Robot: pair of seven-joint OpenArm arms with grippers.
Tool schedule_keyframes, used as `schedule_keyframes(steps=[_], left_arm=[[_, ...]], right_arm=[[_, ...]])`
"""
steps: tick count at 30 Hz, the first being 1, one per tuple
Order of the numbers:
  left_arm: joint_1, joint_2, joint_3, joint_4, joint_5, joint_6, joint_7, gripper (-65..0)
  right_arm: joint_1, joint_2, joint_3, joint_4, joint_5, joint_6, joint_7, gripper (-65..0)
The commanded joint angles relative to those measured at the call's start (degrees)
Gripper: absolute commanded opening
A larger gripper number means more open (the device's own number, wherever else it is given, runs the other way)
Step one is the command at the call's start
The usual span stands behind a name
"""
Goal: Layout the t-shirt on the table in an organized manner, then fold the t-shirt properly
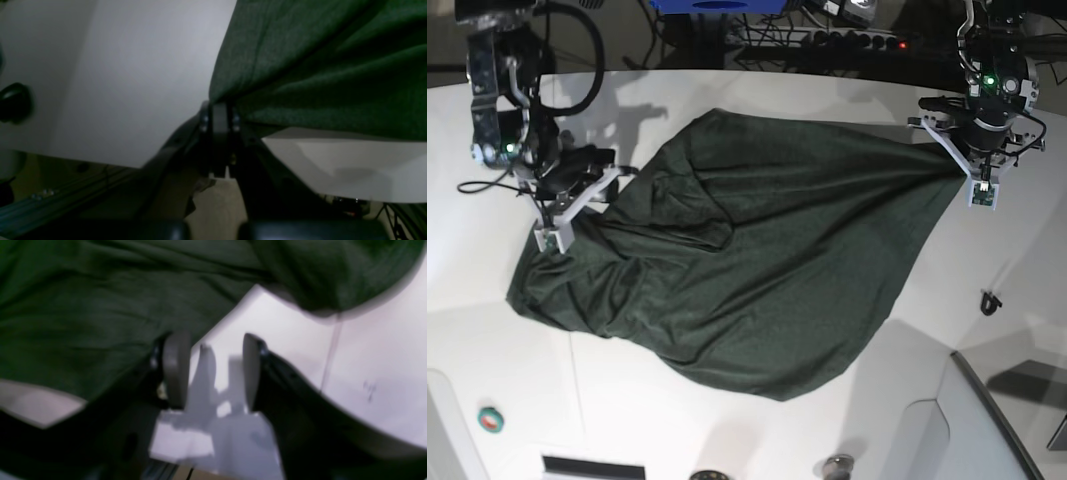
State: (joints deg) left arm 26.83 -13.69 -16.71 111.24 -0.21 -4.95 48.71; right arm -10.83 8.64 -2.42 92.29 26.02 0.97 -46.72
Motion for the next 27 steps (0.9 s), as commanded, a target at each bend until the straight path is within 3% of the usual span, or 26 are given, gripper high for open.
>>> schedule_keyframes(steps=[1, 4, 6, 17, 20, 27], left_arm=[[-0.06, -0.68, -0.3, 1.07, 0.43, 0.34, -0.75, -65.0], [-0.32, -0.68, -0.21, 1.07, 0.43, 0.34, -0.75, -65.0], [-0.5, -0.68, -0.48, 1.07, 0.43, 0.34, -0.75, -65.0], [-0.15, -0.77, -0.74, 1.07, 0.43, 0.34, -0.75, -65.0], [-0.15, -0.77, -0.74, 1.07, 0.43, 0.34, -0.75, -65.0], [-0.24, -0.77, -0.74, 1.07, 0.43, 0.34, -0.75, -65.0]], right_arm=[[2.08, 0.89, 0.35, -1.08, 0.48, 0.39, 1.14, -45.6], [6.57, 1.6, 0.61, -8.64, 0.48, 0.39, 1.31, -51.6], [9.03, 2.04, 0.61, -13.57, 0.48, 0.39, 3.51, -52.4], [22.39, 10.12, 0.17, -43.63, 0.48, 0.39, 26.9, -53.0], [22.3, 11.0, 0.17, -41.26, 0.48, 0.39, 26.81, -53.0], [5.86, 10.56, 0.61, -14.53, 0.84, 0.39, 23.82, -51.3]])
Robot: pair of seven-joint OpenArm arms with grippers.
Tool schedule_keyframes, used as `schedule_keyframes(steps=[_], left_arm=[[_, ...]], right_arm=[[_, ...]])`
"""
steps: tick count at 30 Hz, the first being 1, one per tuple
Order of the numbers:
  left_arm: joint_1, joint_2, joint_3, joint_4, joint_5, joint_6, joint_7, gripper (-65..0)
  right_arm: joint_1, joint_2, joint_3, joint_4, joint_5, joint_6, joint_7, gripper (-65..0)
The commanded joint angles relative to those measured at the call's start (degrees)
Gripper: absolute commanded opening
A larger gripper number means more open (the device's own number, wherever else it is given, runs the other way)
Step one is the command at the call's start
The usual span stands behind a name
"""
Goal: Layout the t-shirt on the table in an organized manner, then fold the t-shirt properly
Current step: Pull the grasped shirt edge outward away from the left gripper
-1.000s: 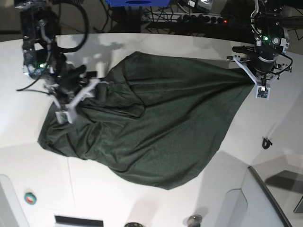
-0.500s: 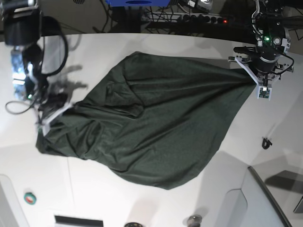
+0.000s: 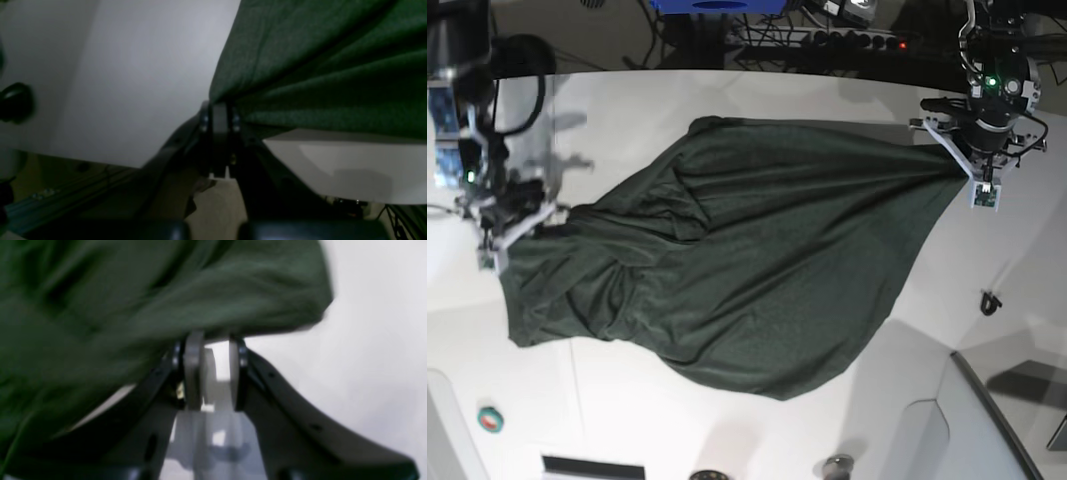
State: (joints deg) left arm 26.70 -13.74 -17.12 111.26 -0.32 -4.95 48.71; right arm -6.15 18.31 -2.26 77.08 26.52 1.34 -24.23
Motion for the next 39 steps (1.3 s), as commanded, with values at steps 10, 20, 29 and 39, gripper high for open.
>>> schedule_keyframes(steps=[10, 20, 29, 39], left_arm=[[-0.02, -0.72, -0.33, 1.04, 0.54, 0.34, -0.75, -65.0], [-0.02, -0.72, -0.06, 1.04, 0.54, 0.34, -0.75, -65.0], [0.07, -0.72, -0.33, 1.04, 0.54, 0.34, -0.75, -65.0], [0.07, -0.81, -0.33, 1.04, 0.54, 0.34, -0.75, -65.0]], right_arm=[[-3.03, -3.14, 0.02, 6.04, 0.16, 0.02, -1.31, -29.4], [-1.89, -5.34, 0.02, 4.37, 0.16, 0.11, -1.4, -29.4], [2.86, -5.87, 0.11, -4.77, 0.07, 5.73, -1.31, -37.2], [-1.45, -5.43, 0.55, 0.77, 0.33, 5.82, -2.19, -64.4]])
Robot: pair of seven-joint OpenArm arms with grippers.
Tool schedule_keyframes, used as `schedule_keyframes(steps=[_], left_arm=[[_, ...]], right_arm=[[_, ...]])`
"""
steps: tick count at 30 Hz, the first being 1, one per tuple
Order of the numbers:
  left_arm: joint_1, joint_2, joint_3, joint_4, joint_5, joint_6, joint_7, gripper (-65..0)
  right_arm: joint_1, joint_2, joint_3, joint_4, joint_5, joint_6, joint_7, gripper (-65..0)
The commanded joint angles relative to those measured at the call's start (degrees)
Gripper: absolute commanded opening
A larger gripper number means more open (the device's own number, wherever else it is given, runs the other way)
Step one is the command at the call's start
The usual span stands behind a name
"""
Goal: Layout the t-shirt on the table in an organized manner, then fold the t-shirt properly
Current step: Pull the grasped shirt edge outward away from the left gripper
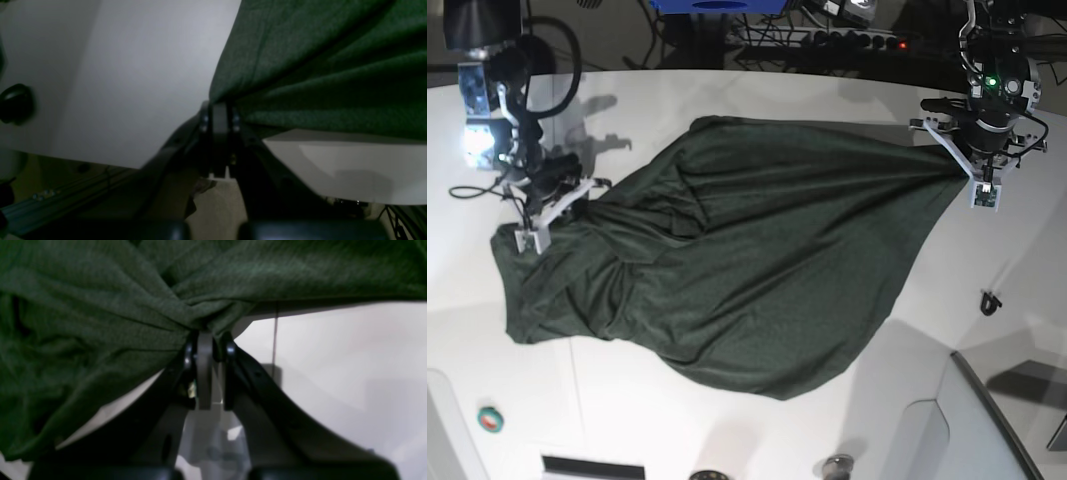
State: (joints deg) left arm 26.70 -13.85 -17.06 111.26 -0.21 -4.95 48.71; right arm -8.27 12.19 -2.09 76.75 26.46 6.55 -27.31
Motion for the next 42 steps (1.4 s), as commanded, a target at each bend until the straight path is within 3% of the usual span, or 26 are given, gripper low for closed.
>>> schedule_keyframes(steps=[1, 10, 15, 25, 30, 33, 40, 42], left_arm=[[0.07, -0.7, -0.39, 1.04, 0.43, 0.34, -0.75, -65.0], [-0.02, -0.7, -0.3, 1.04, 0.43, 0.34, -0.75, -65.0], [-0.46, -0.62, -0.04, 1.04, 0.43, 0.34, -0.75, -65.0], [-0.46, -0.62, 0.05, 1.04, 0.43, 0.34, -0.75, -65.0], [-0.46, -0.62, 0.05, 1.13, 0.43, 0.34, -0.75, -65.0], [-0.46, -0.62, 0.05, 1.13, 0.43, 0.34, -0.75, -65.0], [-0.46, -0.53, 0.05, 1.48, 0.43, 0.34, -0.75, -65.0], [-0.19, -0.53, -0.04, 1.48, 0.43, 0.34, -0.75, -65.0]], right_arm=[[-0.47, 0.78, 0.37, 2.68, 0.4, 0.62, 0.89, -64.4], [-11.02, 2.63, 8.99, 10.5, 0.4, 0.53, 0.89, -64.2], [-12.43, 2.72, 14.97, 13.14, 0.22, 0.53, -6.23, -64.2], [-17.0, -1.68, 32.46, 24.83, 0.05, 0.53, -15.55, -64.2], [-18.06, -2.12, 39.41, 26.85, 0.05, 0.18, -16.78, -64.2], [-19.38, -2.65, 42.57, 29.93, 0.05, -2.81, -16.69, -64.2], [-20.08, -3.09, 43.1, 32.74, 0.05, -3.69, -16.69, -64.2], [-20.08, -3.88, 43.45, 32.66, -0.04, -6.85, -16.69, -64.2]])
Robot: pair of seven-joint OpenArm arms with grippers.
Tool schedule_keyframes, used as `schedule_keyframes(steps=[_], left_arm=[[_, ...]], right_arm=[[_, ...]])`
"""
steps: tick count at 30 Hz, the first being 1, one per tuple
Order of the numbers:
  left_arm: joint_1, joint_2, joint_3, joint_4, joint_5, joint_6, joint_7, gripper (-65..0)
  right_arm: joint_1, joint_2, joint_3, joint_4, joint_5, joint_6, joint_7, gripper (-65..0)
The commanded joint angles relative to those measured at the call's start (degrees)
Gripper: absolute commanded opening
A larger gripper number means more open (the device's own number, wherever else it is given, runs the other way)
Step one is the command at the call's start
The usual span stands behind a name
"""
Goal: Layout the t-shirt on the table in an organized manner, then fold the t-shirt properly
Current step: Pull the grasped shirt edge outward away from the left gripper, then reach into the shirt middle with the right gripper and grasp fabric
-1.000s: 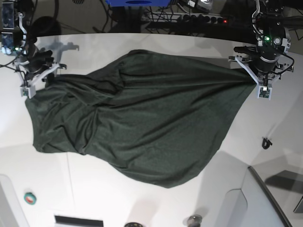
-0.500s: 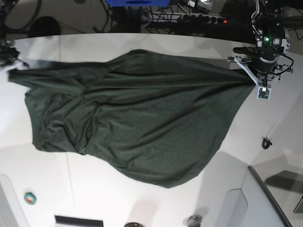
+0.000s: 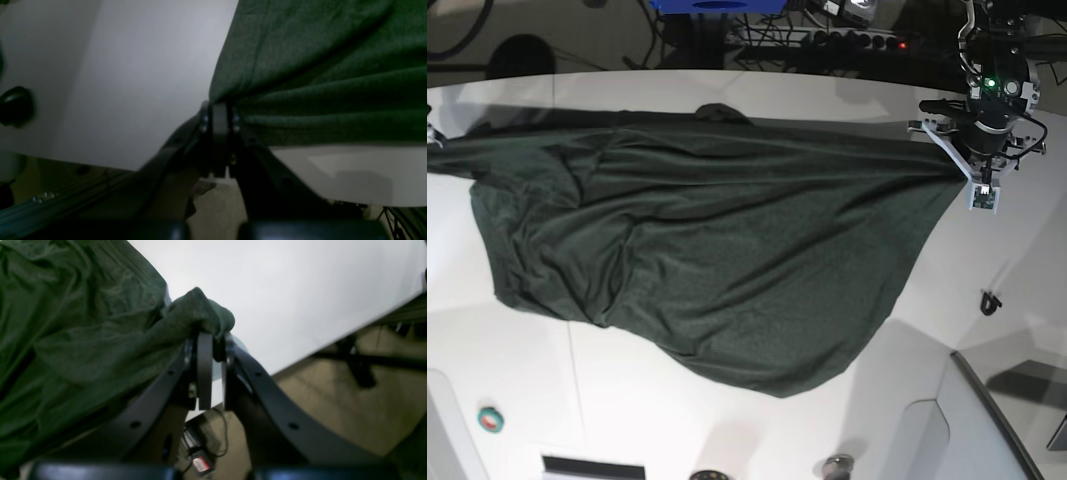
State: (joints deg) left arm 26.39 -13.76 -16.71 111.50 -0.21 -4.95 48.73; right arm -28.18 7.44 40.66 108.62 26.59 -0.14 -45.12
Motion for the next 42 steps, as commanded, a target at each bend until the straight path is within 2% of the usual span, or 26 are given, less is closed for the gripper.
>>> schedule_keyframes(steps=[1, 3, 7, 14, 18, 23, 26, 29, 33, 37, 39, 42], left_arm=[[0.2, -0.61, -0.39, 1.24, 0.43, 0.34, -0.77, -65.0], [0.29, -0.61, -0.3, 1.24, 0.43, 0.34, -0.77, -65.0], [0.29, -0.61, -0.3, 1.24, 0.43, 0.34, -0.77, -65.0], [0.29, -0.61, -0.21, 1.24, 0.43, 0.34, -0.77, -65.0], [0.29, -0.61, -0.21, 1.24, 0.34, 0.34, -0.77, -65.0], [0.29, -0.61, -0.21, 1.24, 0.16, 0.34, -0.77, -65.0], [0.29, -0.61, -0.21, 1.24, 0.25, 0.34, -0.77, -65.0], [0.29, -0.61, -0.21, 1.16, 0.16, 0.34, -0.77, -65.0], [0.29, -0.61, -0.13, 1.16, 0.16, 0.34, -0.77, -65.0], [0.29, -0.61, -0.13, 1.16, 0.16, 0.34, -0.77, -65.0], [0.29, -0.61, -0.13, 1.16, 0.43, 0.34, -0.77, -65.0], [0.38, -0.61, -0.13, 1.16, 0.43, 0.34, -0.77, -65.0]], right_arm=[[-0.52, 0.78, 0.87, 0.79, -0.17, -1.75, 1.12, -64.2], [-1.05, 0.51, 0.79, 0.79, -0.17, -2.72, 1.12, -64.2], [-2.36, -2.74, 0.52, 1.14, -0.17, -2.63, 1.3, -64.2], [-2.63, -3.27, 0.96, 5.45, -0.17, -2.8, 1.48, -64.2], [-2.19, -3.79, -1.24, 5.98, 0.27, -2.54, 1.48, -64.2], [-1.93, -3.97, -12.66, 7.38, 0.27, -2.45, 1.74, -64.2], [-1.13, -3.88, -21.81, 7.47, 0.0, -2.45, 5.43, -64.2], [0.8, -0.72, -32.53, 7.47, -0.08, -2.45, 8.68, -64.2], [9.15, 3.68, -48.27, 5.8, -0.08, -2.98, 9.12, -64.2], [21.81, 4.91, -61.19, -6.16, 0.27, -2.72, 9.12, -62.9], [26.47, 4.65, -65.15, -12.31, 0.36, -2.72, 7.37, -56.1], [28.58, 4.56, -65.32, -13.8, 0.36, -2.72, 1.83, -36.0]])
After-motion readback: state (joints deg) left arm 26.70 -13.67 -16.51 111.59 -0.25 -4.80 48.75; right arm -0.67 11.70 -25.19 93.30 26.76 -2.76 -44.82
